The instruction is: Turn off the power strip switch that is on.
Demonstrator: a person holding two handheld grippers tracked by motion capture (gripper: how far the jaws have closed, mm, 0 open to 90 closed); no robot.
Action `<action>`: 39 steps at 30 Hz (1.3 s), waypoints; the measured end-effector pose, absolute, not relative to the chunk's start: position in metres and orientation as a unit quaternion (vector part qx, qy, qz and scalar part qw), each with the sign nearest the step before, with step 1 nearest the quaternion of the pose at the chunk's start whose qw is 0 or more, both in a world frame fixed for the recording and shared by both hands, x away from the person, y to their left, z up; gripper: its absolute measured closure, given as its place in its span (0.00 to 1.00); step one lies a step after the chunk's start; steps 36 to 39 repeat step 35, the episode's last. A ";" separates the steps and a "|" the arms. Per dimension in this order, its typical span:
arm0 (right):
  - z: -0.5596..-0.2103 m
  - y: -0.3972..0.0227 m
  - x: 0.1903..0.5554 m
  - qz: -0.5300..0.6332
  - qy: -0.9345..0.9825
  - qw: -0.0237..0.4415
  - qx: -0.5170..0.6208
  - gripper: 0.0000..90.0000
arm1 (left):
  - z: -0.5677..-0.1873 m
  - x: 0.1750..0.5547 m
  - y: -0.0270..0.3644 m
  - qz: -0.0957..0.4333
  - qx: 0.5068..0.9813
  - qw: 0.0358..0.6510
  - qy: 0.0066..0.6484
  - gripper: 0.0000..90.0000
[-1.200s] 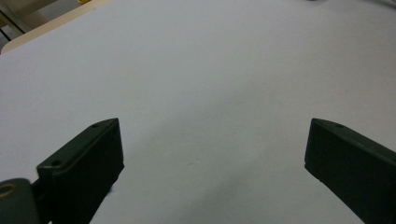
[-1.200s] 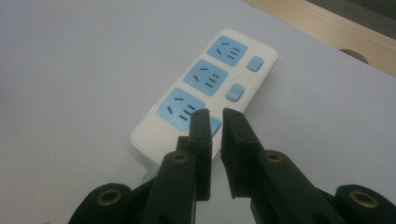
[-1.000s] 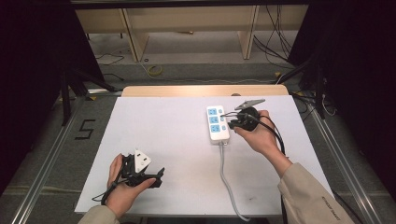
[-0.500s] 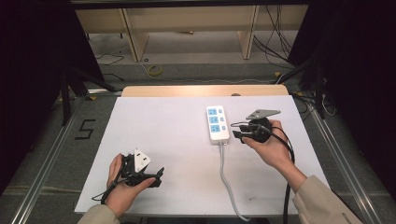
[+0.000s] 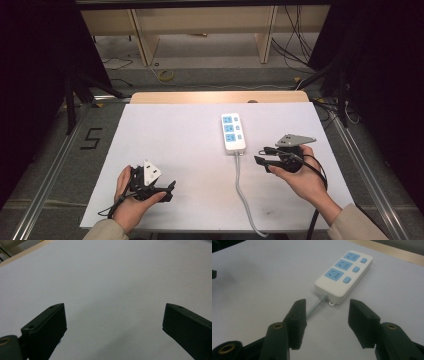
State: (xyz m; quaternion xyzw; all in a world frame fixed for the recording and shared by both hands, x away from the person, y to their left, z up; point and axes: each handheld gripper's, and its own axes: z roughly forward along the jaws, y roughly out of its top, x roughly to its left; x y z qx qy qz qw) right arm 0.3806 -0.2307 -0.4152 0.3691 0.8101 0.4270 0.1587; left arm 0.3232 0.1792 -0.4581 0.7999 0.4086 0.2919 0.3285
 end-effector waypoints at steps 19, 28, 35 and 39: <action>-0.429 -0.255 0.341 0.453 0.799 0.175 0.355 0.43 | -0.457 0.317 0.186 0.290 0.800 0.330 0.408 0.05; -0.430 -0.259 0.338 0.462 0.788 0.177 0.365 0.36 | -0.456 0.317 0.186 0.290 0.799 0.333 0.408 0.05; -0.430 -0.261 0.339 0.467 0.786 0.179 0.363 0.35 | -0.455 0.317 0.187 0.291 0.799 0.332 0.408 0.05; -0.430 -0.261 0.339 0.467 0.786 0.179 0.363 0.35 | -0.455 0.317 0.187 0.291 0.799 0.332 0.408 0.05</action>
